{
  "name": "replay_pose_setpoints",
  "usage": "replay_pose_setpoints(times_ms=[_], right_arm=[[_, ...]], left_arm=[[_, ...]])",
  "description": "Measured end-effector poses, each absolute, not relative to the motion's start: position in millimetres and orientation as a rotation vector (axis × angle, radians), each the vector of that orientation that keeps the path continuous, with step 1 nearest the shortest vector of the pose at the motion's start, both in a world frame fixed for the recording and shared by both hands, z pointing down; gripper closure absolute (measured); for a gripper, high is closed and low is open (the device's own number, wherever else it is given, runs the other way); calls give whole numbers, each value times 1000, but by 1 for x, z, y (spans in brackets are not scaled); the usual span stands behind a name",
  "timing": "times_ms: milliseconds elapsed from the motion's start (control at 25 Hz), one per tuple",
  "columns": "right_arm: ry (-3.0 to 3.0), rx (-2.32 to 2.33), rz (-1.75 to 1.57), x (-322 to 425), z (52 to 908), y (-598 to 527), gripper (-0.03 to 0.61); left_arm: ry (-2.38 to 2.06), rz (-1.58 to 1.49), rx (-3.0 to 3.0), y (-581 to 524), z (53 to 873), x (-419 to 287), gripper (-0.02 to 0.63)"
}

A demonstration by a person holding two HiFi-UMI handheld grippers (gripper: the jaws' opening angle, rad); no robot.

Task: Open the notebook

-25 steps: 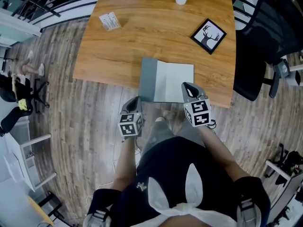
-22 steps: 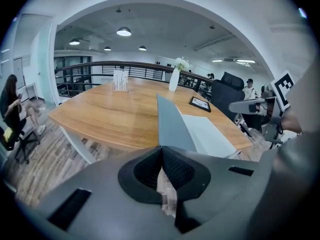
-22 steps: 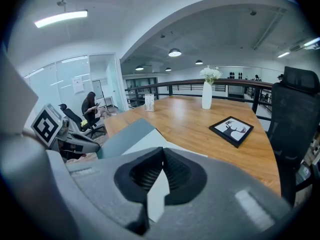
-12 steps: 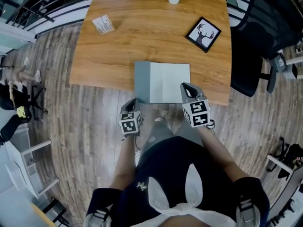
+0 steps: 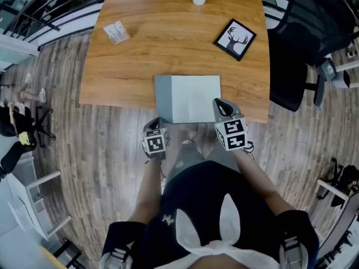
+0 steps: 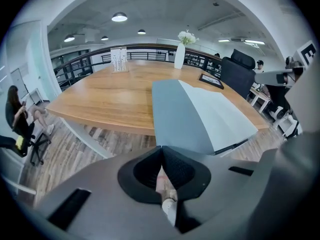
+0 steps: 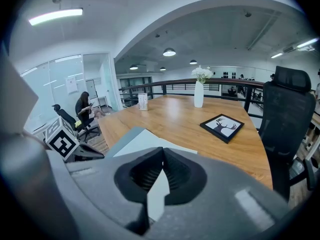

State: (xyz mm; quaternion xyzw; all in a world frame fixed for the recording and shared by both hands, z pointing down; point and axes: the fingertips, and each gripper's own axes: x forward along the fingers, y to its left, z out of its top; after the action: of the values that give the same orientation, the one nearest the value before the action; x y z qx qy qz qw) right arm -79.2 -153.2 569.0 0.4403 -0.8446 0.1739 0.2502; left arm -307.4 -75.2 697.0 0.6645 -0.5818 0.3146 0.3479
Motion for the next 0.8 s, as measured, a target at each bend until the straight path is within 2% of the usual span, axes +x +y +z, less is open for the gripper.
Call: replay_pose_setpoints(times_ms=[800], right_arm=[[-2312,1168,461,-63,567,-156,580]], left_arm=[[-1656,727,1606,-75,683,-326,593]])
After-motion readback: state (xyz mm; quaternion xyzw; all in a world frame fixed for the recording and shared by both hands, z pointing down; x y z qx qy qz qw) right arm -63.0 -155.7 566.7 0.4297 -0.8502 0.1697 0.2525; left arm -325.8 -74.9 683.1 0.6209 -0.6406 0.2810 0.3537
